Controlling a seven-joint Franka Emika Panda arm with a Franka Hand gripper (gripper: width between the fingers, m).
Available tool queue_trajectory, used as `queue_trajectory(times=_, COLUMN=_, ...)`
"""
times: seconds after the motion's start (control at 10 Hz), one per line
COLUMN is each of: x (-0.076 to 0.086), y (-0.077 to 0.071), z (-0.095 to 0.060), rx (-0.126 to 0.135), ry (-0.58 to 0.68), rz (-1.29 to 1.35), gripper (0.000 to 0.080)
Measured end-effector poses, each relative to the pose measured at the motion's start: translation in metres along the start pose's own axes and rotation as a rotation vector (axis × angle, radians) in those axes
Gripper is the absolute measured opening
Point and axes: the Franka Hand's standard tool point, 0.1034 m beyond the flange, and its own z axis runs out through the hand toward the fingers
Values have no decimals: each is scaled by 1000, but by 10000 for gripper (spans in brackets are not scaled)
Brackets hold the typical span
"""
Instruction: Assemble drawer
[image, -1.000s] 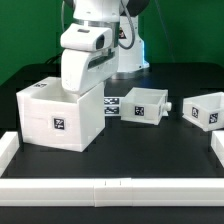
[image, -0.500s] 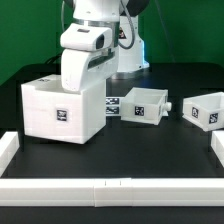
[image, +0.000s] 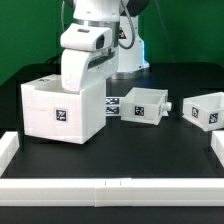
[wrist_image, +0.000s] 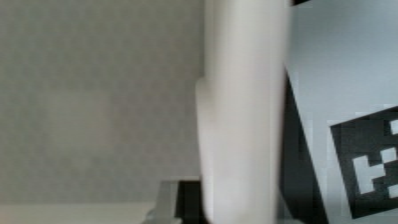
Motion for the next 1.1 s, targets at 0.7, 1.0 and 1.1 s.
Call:
queue_trajectory(times=0.7, x=48, y=-11, z=-32, rx=-1, ry=-146, rz=140, gripper=31)
queue_trajectory(times=1.0, x=40, y=-19, z=-38, rx=73, ry=-379, rz=144, gripper=31)
queue_trajectory(times=1.1, x=30, y=-13, z=-49, rx=88, ry=-470, rz=141, gripper=31)
